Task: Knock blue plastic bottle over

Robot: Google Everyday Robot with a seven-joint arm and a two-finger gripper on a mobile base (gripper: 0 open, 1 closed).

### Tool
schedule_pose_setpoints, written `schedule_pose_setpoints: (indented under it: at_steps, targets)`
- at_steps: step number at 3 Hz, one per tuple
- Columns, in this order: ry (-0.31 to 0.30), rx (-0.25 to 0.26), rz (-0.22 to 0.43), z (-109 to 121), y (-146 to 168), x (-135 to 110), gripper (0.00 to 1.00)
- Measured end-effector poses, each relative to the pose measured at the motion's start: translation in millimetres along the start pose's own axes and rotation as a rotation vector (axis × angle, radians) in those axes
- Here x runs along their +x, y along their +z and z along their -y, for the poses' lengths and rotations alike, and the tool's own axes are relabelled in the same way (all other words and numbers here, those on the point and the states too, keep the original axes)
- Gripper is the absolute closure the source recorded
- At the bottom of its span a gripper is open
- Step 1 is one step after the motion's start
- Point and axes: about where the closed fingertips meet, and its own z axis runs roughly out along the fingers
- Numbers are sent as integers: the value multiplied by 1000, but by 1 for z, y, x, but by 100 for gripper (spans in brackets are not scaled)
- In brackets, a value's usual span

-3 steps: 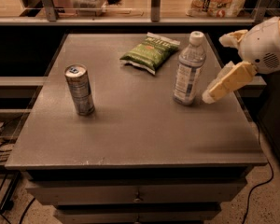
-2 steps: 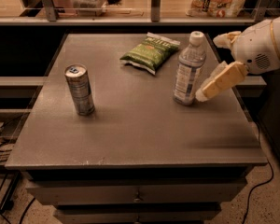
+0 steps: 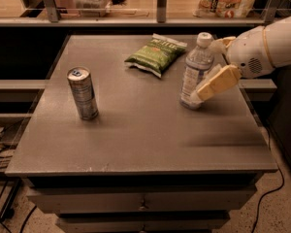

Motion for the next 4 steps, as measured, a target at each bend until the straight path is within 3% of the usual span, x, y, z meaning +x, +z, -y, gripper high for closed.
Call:
schedule_pose_setpoints:
  at_steps: [1,2,3,4]
  targets:
    - [-14,-28,37,-1,13,-10,15]
    - [-37,-49,51,-3,21,-19,38]
    - [-84,-48,2,-4,24,-29,70]
    - [-153,-8,-108,2,14,-33,93]
